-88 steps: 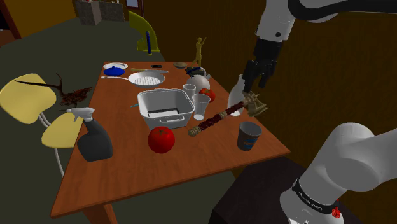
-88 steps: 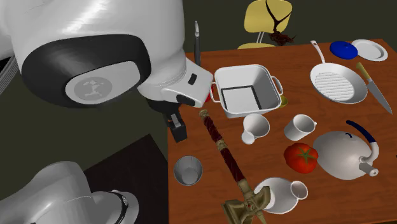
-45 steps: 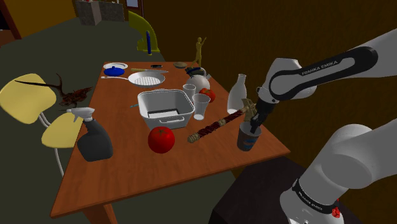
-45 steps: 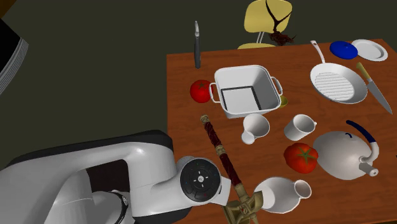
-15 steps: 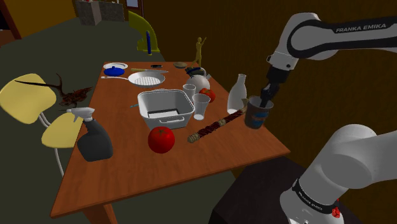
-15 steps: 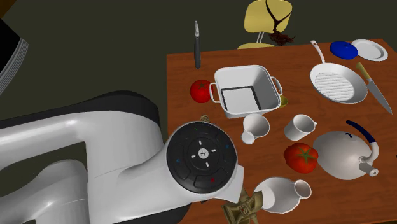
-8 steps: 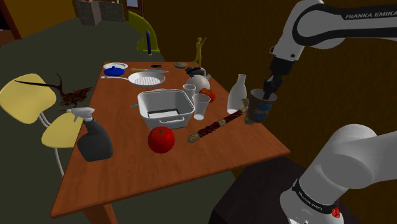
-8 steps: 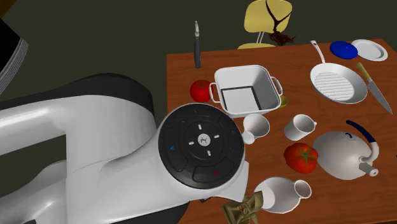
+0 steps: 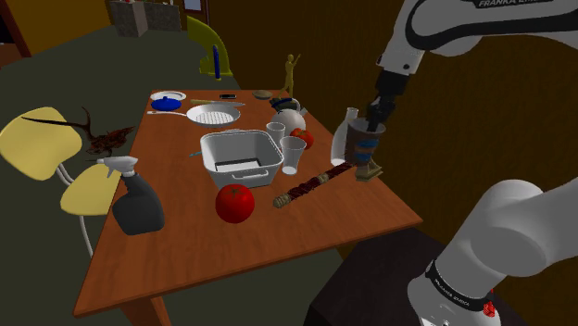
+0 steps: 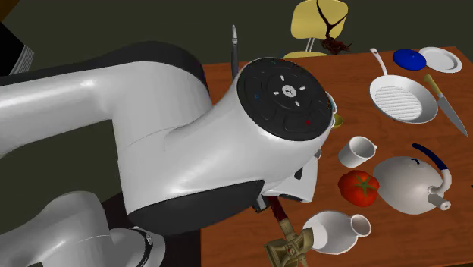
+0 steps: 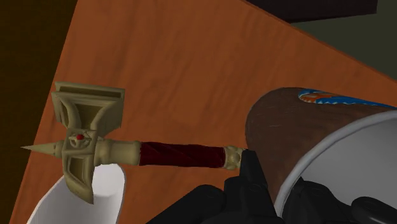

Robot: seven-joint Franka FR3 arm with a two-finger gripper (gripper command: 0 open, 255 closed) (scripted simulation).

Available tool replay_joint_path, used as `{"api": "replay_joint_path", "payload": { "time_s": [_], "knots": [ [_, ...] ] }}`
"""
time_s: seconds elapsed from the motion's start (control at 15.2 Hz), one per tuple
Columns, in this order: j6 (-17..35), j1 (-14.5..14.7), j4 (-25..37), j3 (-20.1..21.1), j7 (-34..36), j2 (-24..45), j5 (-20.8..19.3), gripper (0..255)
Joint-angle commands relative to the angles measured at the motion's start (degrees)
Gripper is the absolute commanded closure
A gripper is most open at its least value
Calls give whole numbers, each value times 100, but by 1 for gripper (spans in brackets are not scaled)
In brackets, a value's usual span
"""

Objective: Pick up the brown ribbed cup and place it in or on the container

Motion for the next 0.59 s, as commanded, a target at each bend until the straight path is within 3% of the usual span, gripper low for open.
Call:
{"api": "replay_joint_path", "payload": {
  "time_s": [0.0,0.53],
  "knots": [
    [112,114,287,83,113,390,116,255],
    [317,468,1740,352,499,2021,483,255]
  ]
}}
